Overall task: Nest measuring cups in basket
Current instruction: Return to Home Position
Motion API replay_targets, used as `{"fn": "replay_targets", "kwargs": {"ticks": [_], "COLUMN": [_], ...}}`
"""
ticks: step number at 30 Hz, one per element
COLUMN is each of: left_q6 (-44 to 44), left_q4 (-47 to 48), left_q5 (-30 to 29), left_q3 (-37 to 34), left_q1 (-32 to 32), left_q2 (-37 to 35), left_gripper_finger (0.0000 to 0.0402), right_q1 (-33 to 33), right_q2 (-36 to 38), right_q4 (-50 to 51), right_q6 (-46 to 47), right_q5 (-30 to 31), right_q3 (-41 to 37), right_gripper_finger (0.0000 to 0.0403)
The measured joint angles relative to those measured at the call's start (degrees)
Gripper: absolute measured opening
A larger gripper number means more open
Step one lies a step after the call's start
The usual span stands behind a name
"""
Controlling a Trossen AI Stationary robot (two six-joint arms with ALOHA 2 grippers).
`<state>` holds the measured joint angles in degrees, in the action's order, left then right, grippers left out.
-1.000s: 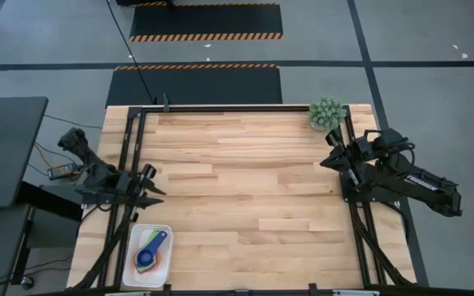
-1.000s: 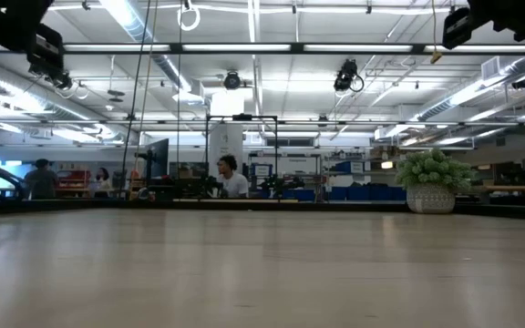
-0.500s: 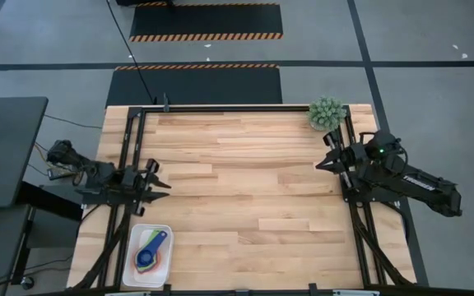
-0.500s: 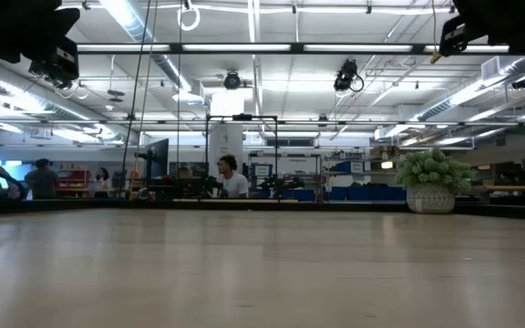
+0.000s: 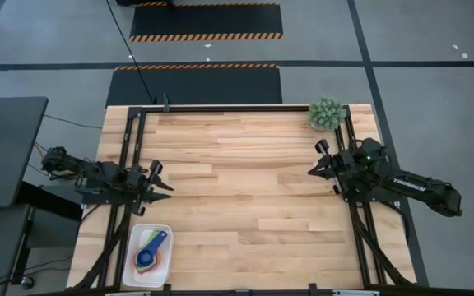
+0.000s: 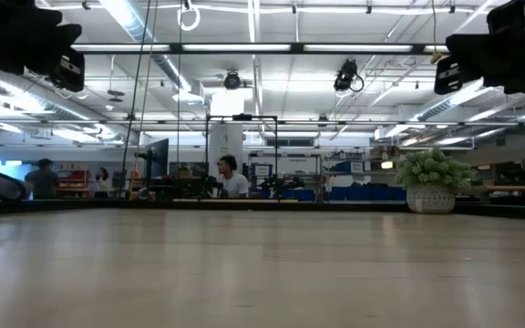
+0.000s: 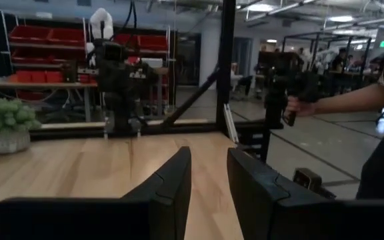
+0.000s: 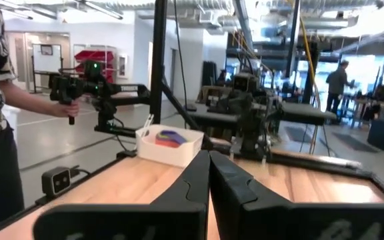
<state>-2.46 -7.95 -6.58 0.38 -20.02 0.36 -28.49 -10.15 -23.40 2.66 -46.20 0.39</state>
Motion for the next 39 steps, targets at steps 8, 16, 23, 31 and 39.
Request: {"fn": "replay_targets", "kwargs": {"ticks": [8,16,23,31,39], "left_q6": [0.02,0.07,0.09,0.11,0.13], "left_q4": [2.42,2.84,2.78,2.74,2.69], "left_q5": [-0.17,-0.17,-0.18,-0.18,-0.18], "left_q3": [0.0,0.0,-0.02,-0.02,-0.02], "left_q1": [-0.01,-0.01,-0.01,-0.01,-0.01], "left_q2": [0.0,0.0,0.0,0.0,0.0], "left_gripper_finger": [0.0103,0.0103,0.0103,0.0103,0.0103], "right_q1": [-0.2,-0.2,-0.2,-0.2,-0.2], "right_q2": [0.0,0.0,0.0,0.0,0.0], "right_q4": [3.77,5.41,5.38,5.36,5.36], "right_q6": [-1.34,-1.32,-1.32,-1.32,-1.32], "right_q5": [0.2,0.2,0.2,0.18,0.18], "right_q3": [0.04,0.04,0.04,0.04,0.04], "right_gripper_finger": [0.0018,0.0018,0.0018,0.0018,0.0018]}}
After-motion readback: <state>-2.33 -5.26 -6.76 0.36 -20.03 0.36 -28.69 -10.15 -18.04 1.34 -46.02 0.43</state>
